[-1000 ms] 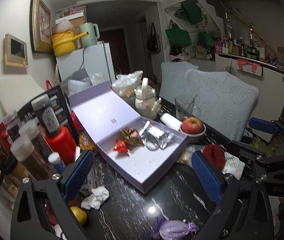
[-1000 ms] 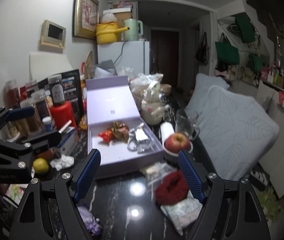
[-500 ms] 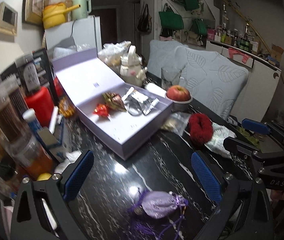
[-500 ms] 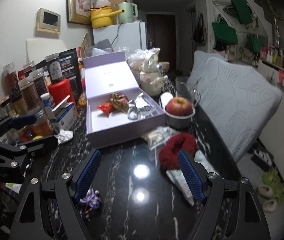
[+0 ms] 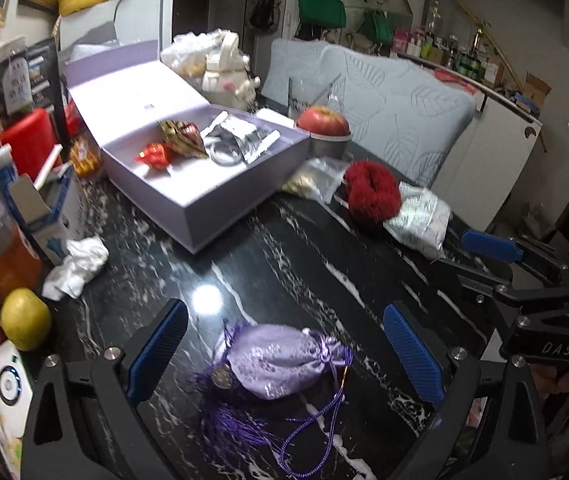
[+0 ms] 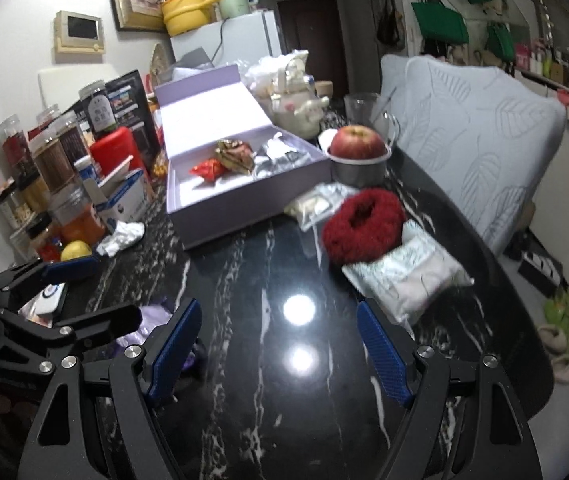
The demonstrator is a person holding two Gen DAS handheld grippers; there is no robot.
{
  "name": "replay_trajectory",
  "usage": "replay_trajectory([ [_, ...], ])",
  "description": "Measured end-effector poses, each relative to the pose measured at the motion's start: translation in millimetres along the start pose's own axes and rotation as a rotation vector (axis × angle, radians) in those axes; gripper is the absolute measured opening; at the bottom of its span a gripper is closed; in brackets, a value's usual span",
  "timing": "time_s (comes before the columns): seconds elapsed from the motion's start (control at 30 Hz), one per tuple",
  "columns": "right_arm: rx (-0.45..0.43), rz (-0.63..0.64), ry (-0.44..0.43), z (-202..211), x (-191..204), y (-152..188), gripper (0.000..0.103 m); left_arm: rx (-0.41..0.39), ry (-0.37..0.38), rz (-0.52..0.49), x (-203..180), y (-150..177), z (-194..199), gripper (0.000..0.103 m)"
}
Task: Organize soft objects
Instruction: 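Grasp the purple drawstring pouch with the left tool while the right tool grasps the white packet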
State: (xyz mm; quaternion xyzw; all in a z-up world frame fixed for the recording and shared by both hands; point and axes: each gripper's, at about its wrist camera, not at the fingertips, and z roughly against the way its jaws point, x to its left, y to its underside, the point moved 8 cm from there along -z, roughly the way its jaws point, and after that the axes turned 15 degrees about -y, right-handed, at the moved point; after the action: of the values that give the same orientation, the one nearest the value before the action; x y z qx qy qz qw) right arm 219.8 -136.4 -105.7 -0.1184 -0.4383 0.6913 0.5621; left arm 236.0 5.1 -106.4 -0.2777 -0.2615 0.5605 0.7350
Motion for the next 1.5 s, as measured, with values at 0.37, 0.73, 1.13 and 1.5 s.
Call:
replay_trajectory([
  [0.37, 0.036, -0.029, 0.04, -5, -19, 21, 0.081, 0.126, -0.023, -0.01, -6, 32, -40, 0.1],
  [0.73, 0.002, -0.005, 0.059, -2, -29, 13, 0.081, 0.179, -0.063, -0.036, -14, 45, -60, 0.1],
  [1.13, -0.003, -0.066, 0.136, -7, -72, 9, 0.093, 0.132, -0.066, -0.071, -23, 32, -68, 0.071],
  [1.5, 0.006, -0.027, 0.188, -20, -105, -8, 0.103, 0.141, 0.015, -0.012, -32, 2, -72, 0.071],
])
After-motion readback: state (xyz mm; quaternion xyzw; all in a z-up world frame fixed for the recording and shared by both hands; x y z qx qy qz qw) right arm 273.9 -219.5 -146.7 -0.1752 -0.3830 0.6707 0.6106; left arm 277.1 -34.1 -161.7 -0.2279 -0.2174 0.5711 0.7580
